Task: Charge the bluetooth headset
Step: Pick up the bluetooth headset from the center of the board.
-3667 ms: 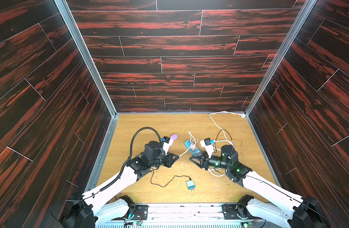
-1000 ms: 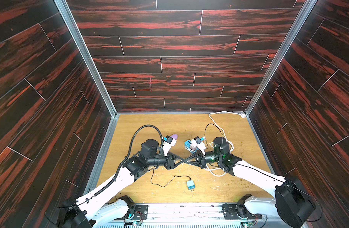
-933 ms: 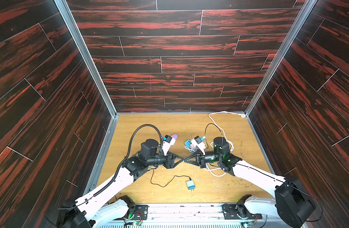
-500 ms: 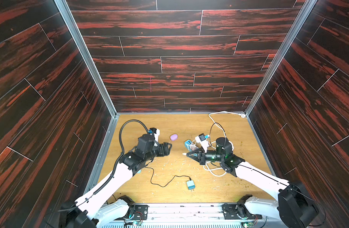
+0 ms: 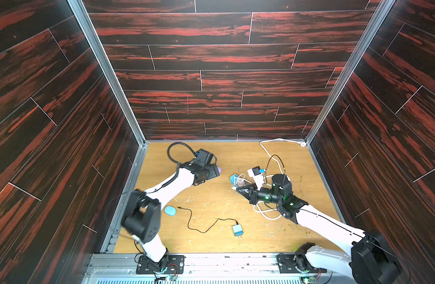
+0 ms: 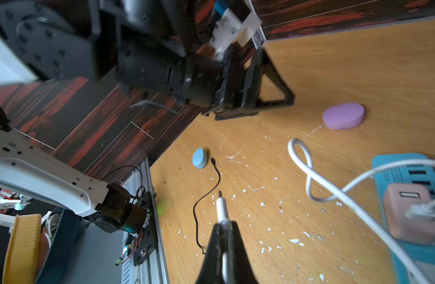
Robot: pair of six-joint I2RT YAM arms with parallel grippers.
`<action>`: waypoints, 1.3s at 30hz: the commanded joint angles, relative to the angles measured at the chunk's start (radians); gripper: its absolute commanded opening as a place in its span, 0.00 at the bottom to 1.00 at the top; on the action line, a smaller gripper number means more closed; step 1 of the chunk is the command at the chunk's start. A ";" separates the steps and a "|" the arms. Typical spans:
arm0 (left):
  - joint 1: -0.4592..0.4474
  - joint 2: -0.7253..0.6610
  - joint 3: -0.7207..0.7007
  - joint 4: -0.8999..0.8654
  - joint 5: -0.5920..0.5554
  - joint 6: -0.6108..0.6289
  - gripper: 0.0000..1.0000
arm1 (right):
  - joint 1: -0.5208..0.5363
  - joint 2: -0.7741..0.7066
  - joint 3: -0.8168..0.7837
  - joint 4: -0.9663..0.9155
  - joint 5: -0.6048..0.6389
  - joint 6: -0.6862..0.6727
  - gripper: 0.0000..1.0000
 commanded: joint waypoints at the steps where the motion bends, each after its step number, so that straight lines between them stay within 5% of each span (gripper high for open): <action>1: 0.006 0.092 0.093 -0.078 -0.033 -0.073 0.86 | -0.006 -0.017 -0.020 0.005 0.035 -0.010 0.02; 17: 0.012 0.428 0.470 -0.264 -0.139 -0.133 0.91 | -0.007 0.014 -0.054 0.102 0.015 0.024 0.03; 39: 0.015 0.593 0.613 -0.296 -0.086 -0.157 0.91 | -0.006 0.029 -0.063 0.127 -0.001 0.034 0.03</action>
